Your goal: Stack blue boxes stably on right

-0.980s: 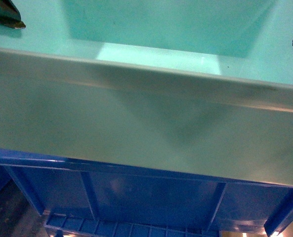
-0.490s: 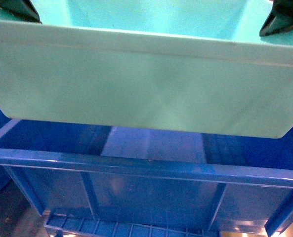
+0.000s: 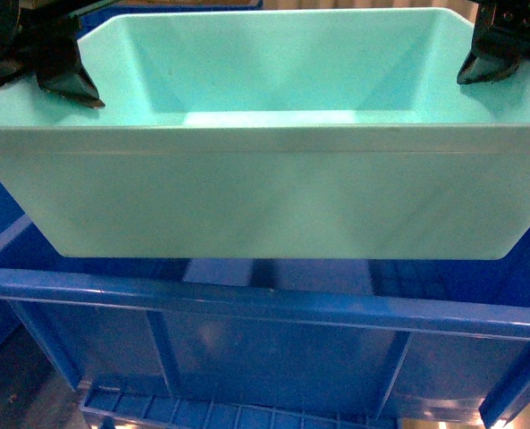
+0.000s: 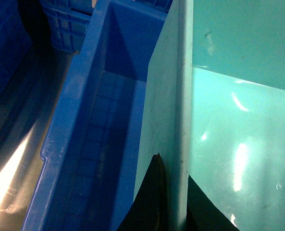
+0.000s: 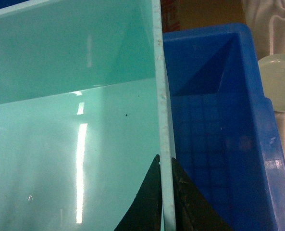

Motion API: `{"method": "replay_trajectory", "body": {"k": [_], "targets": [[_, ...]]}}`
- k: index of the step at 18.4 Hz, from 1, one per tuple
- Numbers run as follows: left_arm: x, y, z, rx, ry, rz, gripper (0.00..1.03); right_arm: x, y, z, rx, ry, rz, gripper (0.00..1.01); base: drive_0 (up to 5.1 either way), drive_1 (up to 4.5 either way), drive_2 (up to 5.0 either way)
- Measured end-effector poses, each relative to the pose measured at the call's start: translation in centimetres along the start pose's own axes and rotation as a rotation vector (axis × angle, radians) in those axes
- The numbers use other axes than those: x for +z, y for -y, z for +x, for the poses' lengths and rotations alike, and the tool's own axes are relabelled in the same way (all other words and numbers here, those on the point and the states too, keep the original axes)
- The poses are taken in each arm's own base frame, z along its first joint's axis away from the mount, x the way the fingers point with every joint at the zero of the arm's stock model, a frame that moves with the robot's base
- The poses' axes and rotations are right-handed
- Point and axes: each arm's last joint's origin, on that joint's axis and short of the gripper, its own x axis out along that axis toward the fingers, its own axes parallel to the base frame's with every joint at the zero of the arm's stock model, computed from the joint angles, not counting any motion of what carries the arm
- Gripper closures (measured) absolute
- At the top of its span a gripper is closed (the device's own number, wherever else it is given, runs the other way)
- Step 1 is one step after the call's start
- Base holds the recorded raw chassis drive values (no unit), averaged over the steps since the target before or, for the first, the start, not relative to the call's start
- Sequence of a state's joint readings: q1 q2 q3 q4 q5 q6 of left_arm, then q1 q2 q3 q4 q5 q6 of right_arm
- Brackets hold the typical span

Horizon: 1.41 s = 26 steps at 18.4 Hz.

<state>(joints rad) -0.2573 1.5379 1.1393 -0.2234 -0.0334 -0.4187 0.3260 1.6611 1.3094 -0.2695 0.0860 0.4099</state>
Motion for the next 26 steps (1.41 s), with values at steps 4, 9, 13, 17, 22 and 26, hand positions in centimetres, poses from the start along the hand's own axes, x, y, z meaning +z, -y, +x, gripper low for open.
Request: {"method": "replay_trajectory", "body": {"k": [4,9,13,17,22,26], "targets": [[0.23,0.09,-0.23,-0.004,0.010,0.000,1.01,0.02,0.00,-0.05,0.000,0.001,0.003,0.99,0.0,0.00,0.0],[0.23,0.09,-0.23,-0.004,0.010,0.000,1.01,0.02,0.00,-0.05,0.001,0.001,0.008,0.99,0.0,0.00,0.0],[0.23,0.09,-0.23,-0.004,0.010,0.000,1.01,0.02,0.00,-0.05,0.001,0.001,0.008,0.99,0.0,0.30,-0.3],[0.21,0.09,-0.23,-0.003,0.008,0.000,1.01,0.01,0.00,-0.06,0.000,0.000,0.008,0.99,0.0,2.42,-2.5],[0.32,0.10,-0.28,-0.006,0.016,-0.001,1.01,0.06,-0.02,-0.12,0.002,0.004,0.009,0.99,0.0,2.60,-2.7],[0.26,0.05,-0.15,-0.004,0.011,-0.001,1.01,0.04,-0.01,-0.10,0.002,0.003,0.009,0.99,0.0,0.00,0.0]]}}
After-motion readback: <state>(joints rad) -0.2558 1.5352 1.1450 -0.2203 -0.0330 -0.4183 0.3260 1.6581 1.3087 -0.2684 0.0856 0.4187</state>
